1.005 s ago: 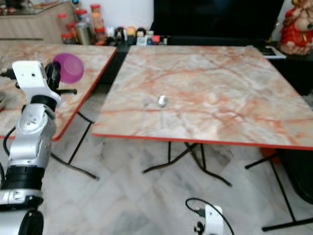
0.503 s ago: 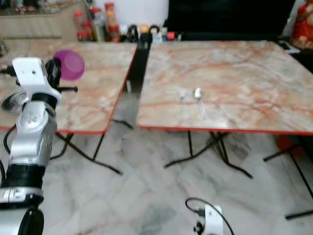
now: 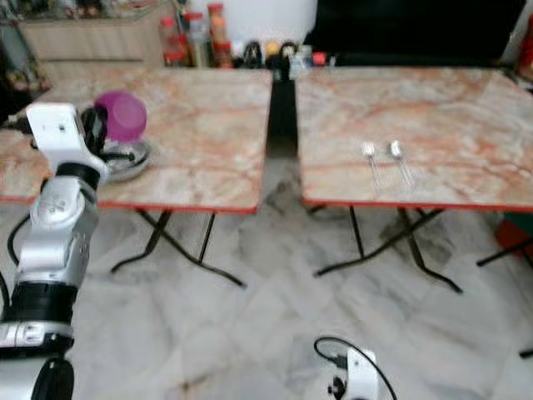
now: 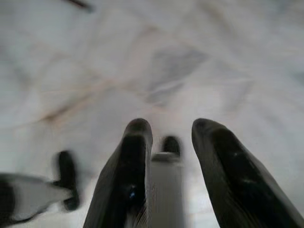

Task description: Setting the table

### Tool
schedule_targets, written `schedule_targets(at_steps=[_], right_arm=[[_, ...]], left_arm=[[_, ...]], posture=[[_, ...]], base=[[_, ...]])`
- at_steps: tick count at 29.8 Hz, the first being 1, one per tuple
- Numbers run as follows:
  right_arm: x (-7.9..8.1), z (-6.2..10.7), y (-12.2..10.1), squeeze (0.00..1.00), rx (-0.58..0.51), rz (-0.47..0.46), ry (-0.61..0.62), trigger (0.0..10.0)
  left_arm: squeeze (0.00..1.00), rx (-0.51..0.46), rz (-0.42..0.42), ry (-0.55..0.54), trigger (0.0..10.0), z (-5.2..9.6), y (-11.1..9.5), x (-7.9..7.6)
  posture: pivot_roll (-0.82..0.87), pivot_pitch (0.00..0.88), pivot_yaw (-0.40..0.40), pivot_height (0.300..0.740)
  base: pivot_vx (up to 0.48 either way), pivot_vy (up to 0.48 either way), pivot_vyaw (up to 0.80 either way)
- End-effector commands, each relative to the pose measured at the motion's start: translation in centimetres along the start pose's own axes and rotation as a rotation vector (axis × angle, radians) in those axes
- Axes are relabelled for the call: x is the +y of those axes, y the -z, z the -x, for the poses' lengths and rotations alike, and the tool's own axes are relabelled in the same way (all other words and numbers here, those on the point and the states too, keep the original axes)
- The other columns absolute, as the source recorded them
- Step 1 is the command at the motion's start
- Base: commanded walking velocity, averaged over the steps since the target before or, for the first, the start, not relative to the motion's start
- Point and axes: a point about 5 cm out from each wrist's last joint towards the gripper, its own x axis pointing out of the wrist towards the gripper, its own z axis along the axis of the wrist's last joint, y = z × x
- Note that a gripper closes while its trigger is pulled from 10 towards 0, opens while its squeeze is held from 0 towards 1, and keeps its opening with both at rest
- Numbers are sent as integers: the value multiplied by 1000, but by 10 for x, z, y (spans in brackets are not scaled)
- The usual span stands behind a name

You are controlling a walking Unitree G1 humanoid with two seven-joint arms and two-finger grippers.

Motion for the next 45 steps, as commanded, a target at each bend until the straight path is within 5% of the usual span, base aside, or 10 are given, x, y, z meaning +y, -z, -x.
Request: schedule_targets(at_steps=[1,29,34,45], right_arm=[[-6,0,-3,0,-15,-6,20,10000],[-2,-2,-12,0,-31,-5,12,10000],[-2,-2,-11,0,-30,-6,12,10000],[-2,-2,-11,0,-31,-5,12,10000]], left_arm=[[0,-15,0,14,10000,-3,-6,-6],[0,2,-12,16,10000,-2,-1,-4],[0,88,-4,82,10000,5,21,-12],[0,157,11,27,10000,23,50,-1]], posture=[[47,0,4,728],[55,0,4,728],[55,0,4,728],[65,0,3,728]], base=[[0,480,0],[0,480,0],[0,236,0],[0,0,0]])
